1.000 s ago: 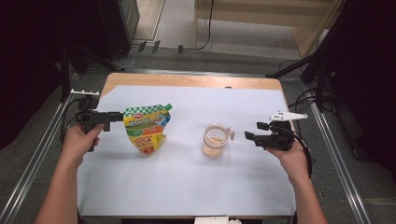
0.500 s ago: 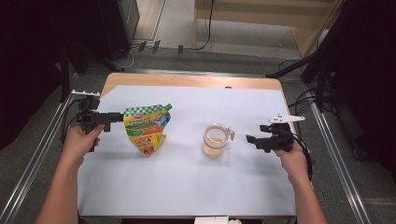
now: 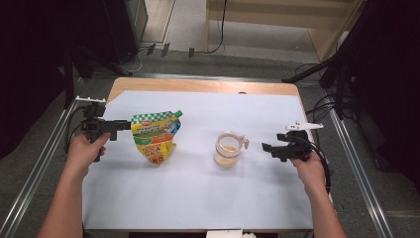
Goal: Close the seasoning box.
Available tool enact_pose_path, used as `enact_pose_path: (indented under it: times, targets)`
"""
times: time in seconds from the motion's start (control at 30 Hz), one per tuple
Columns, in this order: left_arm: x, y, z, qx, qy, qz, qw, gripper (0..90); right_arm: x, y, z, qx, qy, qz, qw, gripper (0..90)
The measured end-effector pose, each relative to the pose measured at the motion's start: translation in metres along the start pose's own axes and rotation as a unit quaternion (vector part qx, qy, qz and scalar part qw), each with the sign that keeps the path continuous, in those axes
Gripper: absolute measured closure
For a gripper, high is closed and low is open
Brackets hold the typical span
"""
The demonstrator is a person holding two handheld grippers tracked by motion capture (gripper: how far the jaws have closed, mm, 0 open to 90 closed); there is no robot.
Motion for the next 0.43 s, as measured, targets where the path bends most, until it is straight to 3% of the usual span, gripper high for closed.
enact_pose_path:
  times: [0.17, 0.43]
  targets:
    - [-0.002, 0.0004, -0.0001, 0.006, -0.001, -0.009, 0.9999, 33.4, -0.0012, -0.0011, -0.0001, -0.002, 0.003, -0.002, 1.0, 22.2]
    - [-0.005, 0.0007, 0.0007, 0.008, 0.005, -0.006, 0.9999, 30.2, -0.0023, -0.0017, -0.0005, -0.002, 0.006, -0.004, 1.0, 22.2]
Point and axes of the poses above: each handheld gripper's, and its own axes: y roughly backward along the jaws, z roughly out of its underside, x roughly to its right, the point moved 4 cm from there along -y, roughly forward along the jaws, and after that the axes turned 8 degrees about -x, right-handed, at the moved point
